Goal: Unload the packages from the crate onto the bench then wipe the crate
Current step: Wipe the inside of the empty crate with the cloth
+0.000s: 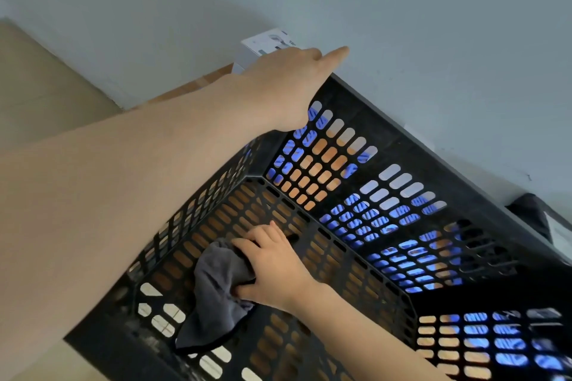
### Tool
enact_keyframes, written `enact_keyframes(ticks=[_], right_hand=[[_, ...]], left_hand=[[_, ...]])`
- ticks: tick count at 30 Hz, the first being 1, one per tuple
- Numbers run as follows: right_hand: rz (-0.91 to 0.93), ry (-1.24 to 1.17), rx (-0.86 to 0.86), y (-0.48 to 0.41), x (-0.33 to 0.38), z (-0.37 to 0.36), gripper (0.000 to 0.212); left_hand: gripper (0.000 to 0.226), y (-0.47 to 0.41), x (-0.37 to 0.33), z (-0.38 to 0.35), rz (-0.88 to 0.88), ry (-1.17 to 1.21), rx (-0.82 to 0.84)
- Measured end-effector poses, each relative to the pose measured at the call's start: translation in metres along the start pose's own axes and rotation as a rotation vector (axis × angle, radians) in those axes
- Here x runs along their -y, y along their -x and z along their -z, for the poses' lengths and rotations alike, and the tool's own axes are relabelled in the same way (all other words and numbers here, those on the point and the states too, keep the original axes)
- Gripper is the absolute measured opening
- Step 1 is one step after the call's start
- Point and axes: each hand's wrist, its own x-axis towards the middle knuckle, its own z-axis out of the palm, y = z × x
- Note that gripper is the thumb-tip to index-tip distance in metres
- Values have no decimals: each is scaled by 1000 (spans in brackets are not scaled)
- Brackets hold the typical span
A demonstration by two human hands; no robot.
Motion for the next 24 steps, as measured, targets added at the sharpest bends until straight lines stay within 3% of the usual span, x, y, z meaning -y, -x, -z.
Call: enact_keyframes(ticks=[2, 5, 8, 13, 16, 19, 21, 24], right_hand=[[-19, -14, -47, 3, 6, 11, 53], [-194, -425, 24, 13, 4, 51, 30], [-343, -582, -128, 31, -13, 106, 35], [-533, -588, -578, 65, -29, 185, 48], [-589, -434, -929, 69, -31, 214, 40], [-514, -61, -1232, 47, -27, 212, 26], [-429, 143, -1236, 20, -32, 192, 29], [-260, 338, -1023, -17, -49, 150, 30]], left_hand=[[103, 0, 0, 0, 5, -3, -2], [101, 0, 1, -1, -1, -4, -2], [100, 0, 1, -1, -9, 5, 0], [99, 1, 0, 1, 17, 38, 18], [100, 1, 0, 2, 20, 53, 27], [99, 1, 0, 3, 36, 72, 30], [100, 1, -1, 4, 42, 78, 26], [99, 1, -1, 4, 43, 67, 12]])
